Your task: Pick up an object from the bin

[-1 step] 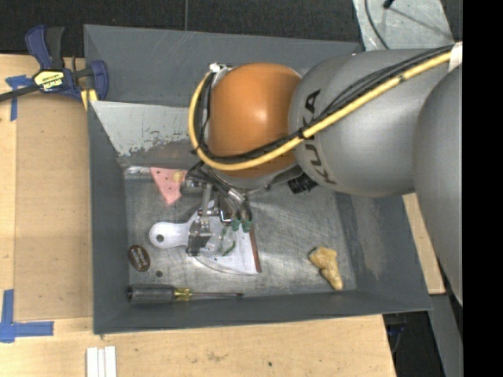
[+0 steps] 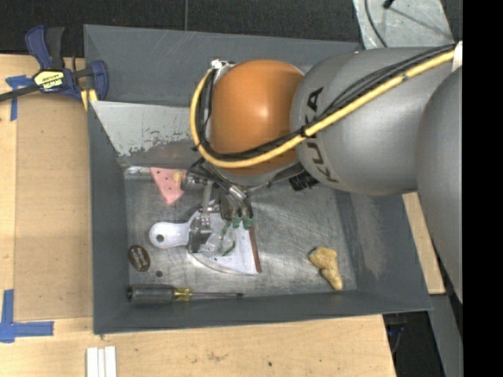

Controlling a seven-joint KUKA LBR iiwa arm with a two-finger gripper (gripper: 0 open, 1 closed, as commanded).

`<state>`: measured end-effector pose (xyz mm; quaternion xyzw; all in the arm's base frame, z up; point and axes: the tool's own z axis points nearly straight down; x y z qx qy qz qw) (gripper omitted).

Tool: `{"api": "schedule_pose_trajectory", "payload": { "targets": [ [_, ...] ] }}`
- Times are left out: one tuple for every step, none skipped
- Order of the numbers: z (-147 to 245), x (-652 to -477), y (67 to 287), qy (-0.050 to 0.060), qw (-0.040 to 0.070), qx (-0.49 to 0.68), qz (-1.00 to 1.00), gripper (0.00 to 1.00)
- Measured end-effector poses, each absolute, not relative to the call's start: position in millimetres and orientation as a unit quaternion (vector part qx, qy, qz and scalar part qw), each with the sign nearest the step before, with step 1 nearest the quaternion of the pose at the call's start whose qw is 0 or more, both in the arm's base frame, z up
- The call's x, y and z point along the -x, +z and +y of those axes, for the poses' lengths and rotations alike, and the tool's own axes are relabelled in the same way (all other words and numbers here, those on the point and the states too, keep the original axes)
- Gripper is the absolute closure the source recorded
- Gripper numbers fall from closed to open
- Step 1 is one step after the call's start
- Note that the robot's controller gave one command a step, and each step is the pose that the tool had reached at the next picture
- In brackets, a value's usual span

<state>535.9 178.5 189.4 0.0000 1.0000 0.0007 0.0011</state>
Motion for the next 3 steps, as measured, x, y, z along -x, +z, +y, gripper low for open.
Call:
{"api": "schedule_pose_trajectory", "payload": {
  "targets": [
    [150,-544.3,116,0.000,0.003,0.049,0.999,0.00],
    [134,-557.1,77,0.005,0.000,0.060,0.998,0.00],
    [139,-552.1,77,0.002,0.006,0.077,0.997,0.00]
  ]
}}
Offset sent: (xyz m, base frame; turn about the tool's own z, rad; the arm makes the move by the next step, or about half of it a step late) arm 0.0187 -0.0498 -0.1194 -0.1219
